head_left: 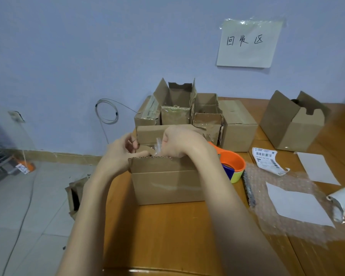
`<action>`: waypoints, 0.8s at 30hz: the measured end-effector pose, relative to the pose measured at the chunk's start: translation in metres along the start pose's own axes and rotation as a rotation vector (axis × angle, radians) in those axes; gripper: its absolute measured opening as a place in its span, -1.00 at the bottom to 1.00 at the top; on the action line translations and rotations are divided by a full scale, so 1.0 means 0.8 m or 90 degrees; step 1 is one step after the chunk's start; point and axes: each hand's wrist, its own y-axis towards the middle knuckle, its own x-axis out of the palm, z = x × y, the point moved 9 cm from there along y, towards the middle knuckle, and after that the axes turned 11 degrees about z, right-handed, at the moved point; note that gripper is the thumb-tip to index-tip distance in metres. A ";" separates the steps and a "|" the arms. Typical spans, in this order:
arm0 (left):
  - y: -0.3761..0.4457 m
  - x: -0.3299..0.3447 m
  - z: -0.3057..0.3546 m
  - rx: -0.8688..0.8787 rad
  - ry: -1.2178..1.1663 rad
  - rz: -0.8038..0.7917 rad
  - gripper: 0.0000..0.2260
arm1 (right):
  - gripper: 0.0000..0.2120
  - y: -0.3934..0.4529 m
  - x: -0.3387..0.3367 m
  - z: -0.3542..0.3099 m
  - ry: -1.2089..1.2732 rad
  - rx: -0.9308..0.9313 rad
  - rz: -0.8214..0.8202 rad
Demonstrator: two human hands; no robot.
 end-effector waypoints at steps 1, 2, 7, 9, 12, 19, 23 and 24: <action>0.000 0.003 -0.001 0.004 0.014 -0.016 -0.72 | -0.72 -0.001 -0.001 0.002 0.009 0.003 0.000; 0.001 0.006 -0.001 0.002 0.029 -0.028 -0.69 | -0.78 -0.002 -0.003 0.003 0.013 0.005 0.003; 0.000 -0.014 0.011 0.037 0.070 0.080 -0.69 | -0.87 -0.007 -0.008 0.008 0.027 0.018 0.014; -0.005 -0.032 0.016 0.053 0.039 0.156 -0.79 | -0.77 -0.008 -0.009 0.009 0.025 0.019 0.006; -0.007 -0.041 0.010 0.020 -0.070 0.165 -0.98 | -0.74 -0.008 -0.001 -0.007 0.003 -0.028 -0.050; -0.006 -0.024 0.004 0.040 -0.102 0.128 -0.92 | -0.73 -0.005 0.028 -0.037 -0.015 -0.094 -0.143; -0.007 -0.011 -0.006 0.041 -0.171 0.102 -0.92 | -0.78 -0.018 0.031 -0.025 0.010 -0.119 -0.166; -0.007 -0.007 -0.011 0.034 -0.196 0.097 -0.88 | -0.81 -0.022 0.022 -0.018 0.110 -0.105 -0.140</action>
